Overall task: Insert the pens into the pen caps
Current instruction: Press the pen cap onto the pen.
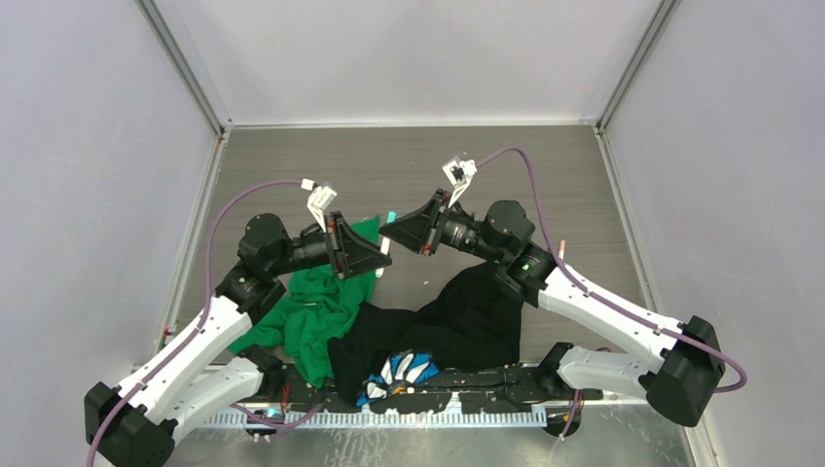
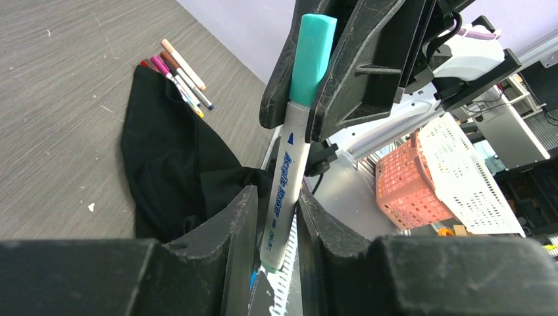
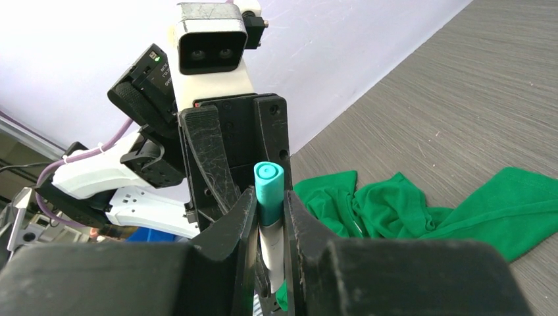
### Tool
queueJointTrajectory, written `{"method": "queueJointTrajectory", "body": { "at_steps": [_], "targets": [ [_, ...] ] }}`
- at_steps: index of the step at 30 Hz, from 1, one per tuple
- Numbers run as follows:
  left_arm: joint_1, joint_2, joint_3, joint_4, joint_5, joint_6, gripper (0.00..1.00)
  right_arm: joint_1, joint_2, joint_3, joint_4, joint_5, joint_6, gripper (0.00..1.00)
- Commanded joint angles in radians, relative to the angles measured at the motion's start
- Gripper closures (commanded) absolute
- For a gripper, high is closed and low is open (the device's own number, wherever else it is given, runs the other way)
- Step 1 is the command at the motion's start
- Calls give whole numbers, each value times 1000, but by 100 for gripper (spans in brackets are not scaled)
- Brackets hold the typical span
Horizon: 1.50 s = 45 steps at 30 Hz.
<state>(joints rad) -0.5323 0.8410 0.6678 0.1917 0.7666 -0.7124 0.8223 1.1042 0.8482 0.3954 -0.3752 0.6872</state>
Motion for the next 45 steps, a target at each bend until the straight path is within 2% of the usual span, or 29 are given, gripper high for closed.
{"method": "queueJointTrajectory", "body": {
  "at_steps": [1, 8, 11, 12, 13, 14, 17, 19, 22, 27, 34, 40, 45],
  "targets": [
    [0, 16, 48, -5, 16, 34, 70, 3, -6, 11, 66, 3, 9, 99],
    [0, 19, 49, 0, 10, 43, 86, 3, 3, 15, 60, 6, 6, 99],
    [0, 22, 46, -3, 1, 50, 99, 3, 10, 16, 42, 6, 0, 99],
    [0, 20, 49, -21, -12, 60, 100, 2, 10, 17, 29, 8, -5, 99],
    [-1, 20, 57, -44, -28, 74, 100, -1, 8, 19, 10, 8, -14, 96],
    [0, 20, 66, -71, -43, 90, 100, -4, 5, 21, -9, 5, -24, 88],
    [3, 30, 111, -152, -74, 158, 100, -9, -10, 32, -77, -5, -65, 55],
    [10, 42, 143, -196, -79, 197, 100, -13, -34, 34, -121, -3, -91, 40],
    [28, 59, 172, -250, -63, 265, 100, -30, -73, 36, -186, 7, -127, 28],
    [31, 79, 192, -363, -67, 385, 100, -113, -127, 42, -217, -33, -128, 18],
    [16, 91, 224, -509, -21, 539, 100, -208, -70, 72, -92, -189, -42, 18],
    [7, 75, 212, -489, 24, 546, 100, -208, 6, 100, -76, -229, -18, 26],
    [1, 79, 214, -490, 33, 544, 100, -207, 33, 113, -75, -278, 2, 41]
  ]
}}
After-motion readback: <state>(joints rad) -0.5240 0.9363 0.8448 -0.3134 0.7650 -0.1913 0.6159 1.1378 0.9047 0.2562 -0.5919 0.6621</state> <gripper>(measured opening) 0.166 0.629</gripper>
